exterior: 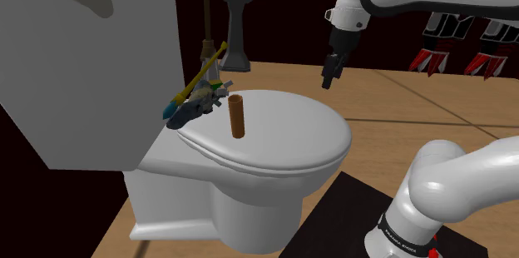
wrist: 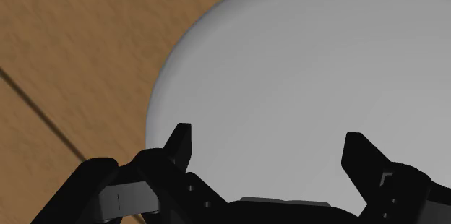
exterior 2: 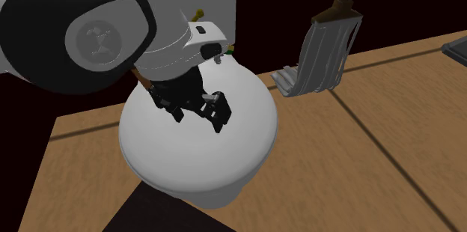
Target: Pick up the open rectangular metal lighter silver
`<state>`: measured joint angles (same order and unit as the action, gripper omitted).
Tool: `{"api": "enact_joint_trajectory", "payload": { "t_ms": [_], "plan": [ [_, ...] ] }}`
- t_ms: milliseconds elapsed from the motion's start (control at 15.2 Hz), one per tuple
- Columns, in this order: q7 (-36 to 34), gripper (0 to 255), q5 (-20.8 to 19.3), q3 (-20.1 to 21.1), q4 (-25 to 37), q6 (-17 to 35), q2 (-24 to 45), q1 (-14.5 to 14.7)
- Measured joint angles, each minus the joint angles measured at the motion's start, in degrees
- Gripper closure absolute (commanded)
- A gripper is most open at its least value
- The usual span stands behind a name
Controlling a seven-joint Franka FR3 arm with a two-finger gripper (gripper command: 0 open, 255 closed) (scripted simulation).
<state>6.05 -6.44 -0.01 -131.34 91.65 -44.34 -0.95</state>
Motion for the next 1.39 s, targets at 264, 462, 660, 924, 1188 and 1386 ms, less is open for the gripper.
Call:
{"api": "enact_joint_trajectory", "payload": {
  "t_ms": [264, 462, 660, 924, 1188, 1386],
  "plan": [
    [-1.65, 0, 2.05, -0.01, 0.51, 3.14, 2.97, 0.32],
    [-3.9, 0, 4.98, 0.2, 1.53, 7.42, 7.15, 0.89],
    [-5.32, 0, 7.74, -0.15, 4.64, 11.49, 12.98, 1.33],
    [-7.36, 0, 11.77, -0.1, 7.01, 17.28, 19.2, 2.25],
    [-8.87, 0, 15.83, -0.16, 11.83, 21.74, 26.42, 3.15],
    [-9.09, 0, 18.96, -0.63, 16.31, 24.39, 31.97, 3.56]
  ]
}}
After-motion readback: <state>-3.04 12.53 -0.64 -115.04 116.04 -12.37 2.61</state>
